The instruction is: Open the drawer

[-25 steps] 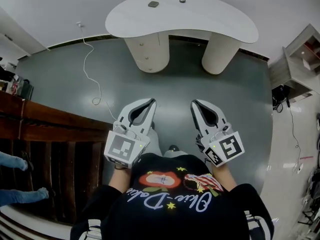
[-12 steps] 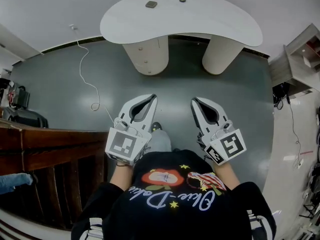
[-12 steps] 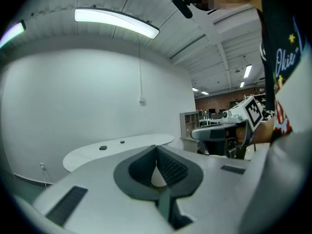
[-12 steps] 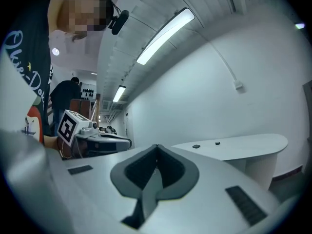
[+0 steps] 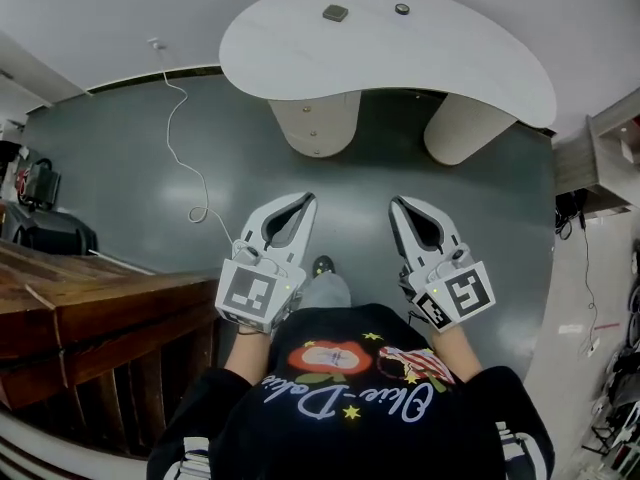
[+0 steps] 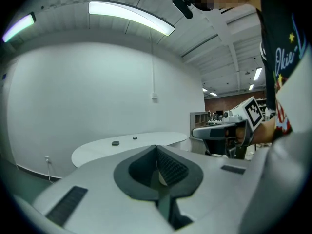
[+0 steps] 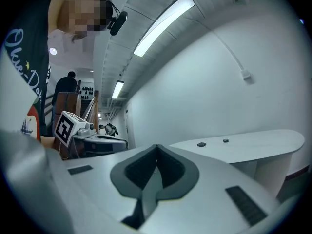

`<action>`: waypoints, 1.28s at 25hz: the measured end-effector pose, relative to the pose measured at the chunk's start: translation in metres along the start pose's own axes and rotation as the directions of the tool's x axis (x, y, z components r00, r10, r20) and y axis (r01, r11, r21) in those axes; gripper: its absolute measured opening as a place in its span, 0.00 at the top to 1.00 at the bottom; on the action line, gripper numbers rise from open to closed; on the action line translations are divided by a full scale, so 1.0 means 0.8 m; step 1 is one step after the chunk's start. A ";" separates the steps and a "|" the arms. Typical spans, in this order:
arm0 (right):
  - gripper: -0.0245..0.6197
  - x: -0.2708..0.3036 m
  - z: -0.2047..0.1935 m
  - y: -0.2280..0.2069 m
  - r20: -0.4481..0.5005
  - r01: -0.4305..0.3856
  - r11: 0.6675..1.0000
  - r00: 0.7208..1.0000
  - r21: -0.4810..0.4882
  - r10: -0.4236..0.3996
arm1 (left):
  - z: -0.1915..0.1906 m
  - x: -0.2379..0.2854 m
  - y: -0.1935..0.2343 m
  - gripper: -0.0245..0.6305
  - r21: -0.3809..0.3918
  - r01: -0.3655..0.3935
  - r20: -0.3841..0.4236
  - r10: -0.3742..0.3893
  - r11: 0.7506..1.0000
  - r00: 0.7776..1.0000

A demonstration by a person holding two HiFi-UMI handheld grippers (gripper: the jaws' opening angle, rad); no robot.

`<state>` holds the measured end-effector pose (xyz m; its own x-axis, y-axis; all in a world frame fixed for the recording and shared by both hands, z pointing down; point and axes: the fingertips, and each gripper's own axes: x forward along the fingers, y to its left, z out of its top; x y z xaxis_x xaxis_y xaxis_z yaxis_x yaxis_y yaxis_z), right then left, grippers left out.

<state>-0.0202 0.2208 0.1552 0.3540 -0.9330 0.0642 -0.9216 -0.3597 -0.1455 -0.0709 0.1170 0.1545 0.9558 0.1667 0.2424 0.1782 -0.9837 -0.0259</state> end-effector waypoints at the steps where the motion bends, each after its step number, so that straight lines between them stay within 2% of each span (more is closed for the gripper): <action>1: 0.96 0.013 0.000 -0.001 -0.004 -0.006 1.000 1.000 -0.004 0.006 | -0.005 0.003 0.013 0.96 -0.002 -0.005 -0.010 0.005 1.000 1.000; 9: 0.96 0.089 -0.005 -0.006 -0.039 -0.015 1.000 0.999 -0.020 0.015 | -0.011 0.029 0.084 0.96 -0.010 -0.004 -0.006 0.004 1.000 1.000; 15: 0.96 0.118 -0.015 -0.013 -0.056 -0.023 1.000 0.998 -0.007 0.023 | -0.020 0.047 0.102 0.96 -0.012 0.014 -0.009 -0.014 1.000 1.000; 21: 0.96 0.144 -0.027 -0.024 -0.080 -0.052 0.999 0.995 0.005 0.052 | -0.036 0.066 0.119 0.96 -0.031 -0.004 -0.034 0.002 1.000 0.999; 26: 0.96 0.173 -0.030 -0.057 -0.102 -0.121 0.993 0.987 0.015 0.122 | -0.040 0.092 0.137 0.95 -0.042 -0.087 -0.051 0.085 0.995 0.995; 32: 0.96 0.211 -0.035 -0.098 -0.131 -0.216 0.976 0.967 0.021 0.217 | -0.043 0.122 0.156 0.95 -0.078 -0.200 -0.065 0.196 0.977 0.979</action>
<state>0.1070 0.0917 0.2046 0.1221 -0.9795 0.1603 -0.9727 -0.1502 -0.1770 0.0364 0.0084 0.2082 0.9550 -0.0337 0.2948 -0.0358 -0.9994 0.0018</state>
